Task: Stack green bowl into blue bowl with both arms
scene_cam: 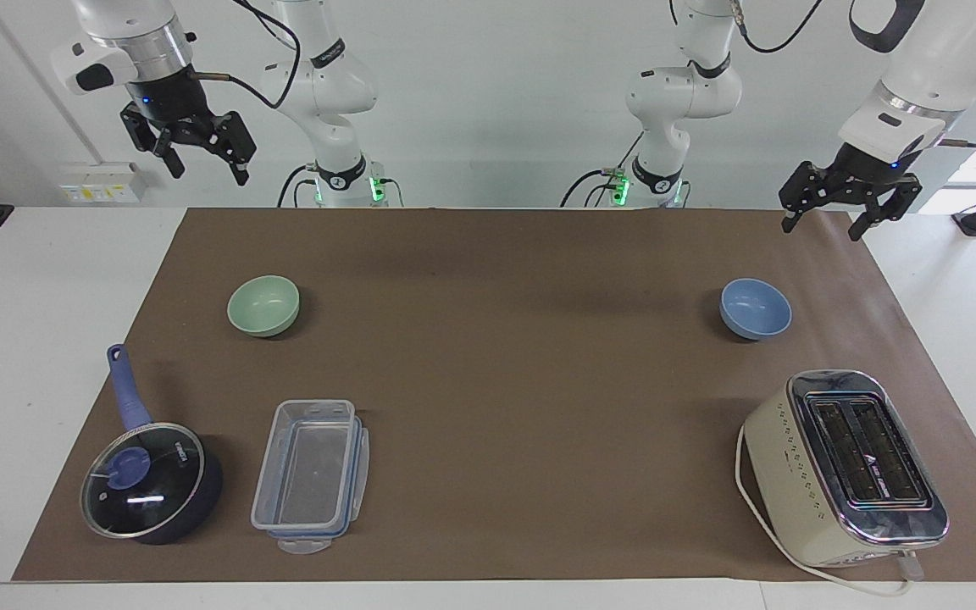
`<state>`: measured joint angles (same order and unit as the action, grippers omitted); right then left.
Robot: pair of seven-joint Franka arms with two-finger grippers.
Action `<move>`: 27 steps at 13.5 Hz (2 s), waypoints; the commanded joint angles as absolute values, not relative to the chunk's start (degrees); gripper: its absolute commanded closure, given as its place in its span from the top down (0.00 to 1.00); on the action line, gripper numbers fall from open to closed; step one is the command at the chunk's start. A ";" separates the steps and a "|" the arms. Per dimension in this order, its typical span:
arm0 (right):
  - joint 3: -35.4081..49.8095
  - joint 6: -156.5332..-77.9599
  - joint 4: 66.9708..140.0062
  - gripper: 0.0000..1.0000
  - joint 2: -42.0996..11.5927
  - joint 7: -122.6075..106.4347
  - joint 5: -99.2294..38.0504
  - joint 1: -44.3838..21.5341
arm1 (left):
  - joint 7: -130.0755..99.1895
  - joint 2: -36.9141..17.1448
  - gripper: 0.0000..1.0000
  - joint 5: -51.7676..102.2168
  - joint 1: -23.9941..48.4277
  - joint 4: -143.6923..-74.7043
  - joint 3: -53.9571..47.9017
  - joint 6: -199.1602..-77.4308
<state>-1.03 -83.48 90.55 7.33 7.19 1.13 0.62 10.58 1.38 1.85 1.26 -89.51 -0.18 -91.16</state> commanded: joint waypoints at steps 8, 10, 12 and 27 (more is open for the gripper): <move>-0.62 -82.97 90.18 1.00 7.38 6.94 1.14 1.05 | 10.90 1.85 1.00 0.79 1.15 -89.12 0.18 -90.79; -0.62 -82.97 90.18 1.00 7.38 6.86 1.14 1.05 | 11.07 1.85 1.00 0.79 1.05 -89.21 0.18 -90.79; -0.62 -82.97 90.18 1.00 7.38 6.94 1.14 1.05 | 11.07 2.02 1.00 0.79 1.05 -89.65 0.18 -91.05; -0.62 -82.97 90.18 1.00 7.38 6.86 1.14 1.05 | 13.89 2.64 1.00 1.32 -1.84 -94.12 0.26 -95.71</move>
<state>-1.03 -83.48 90.55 7.33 7.19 1.13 0.61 12.89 1.39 1.79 -1.10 -90.45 0.62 -93.52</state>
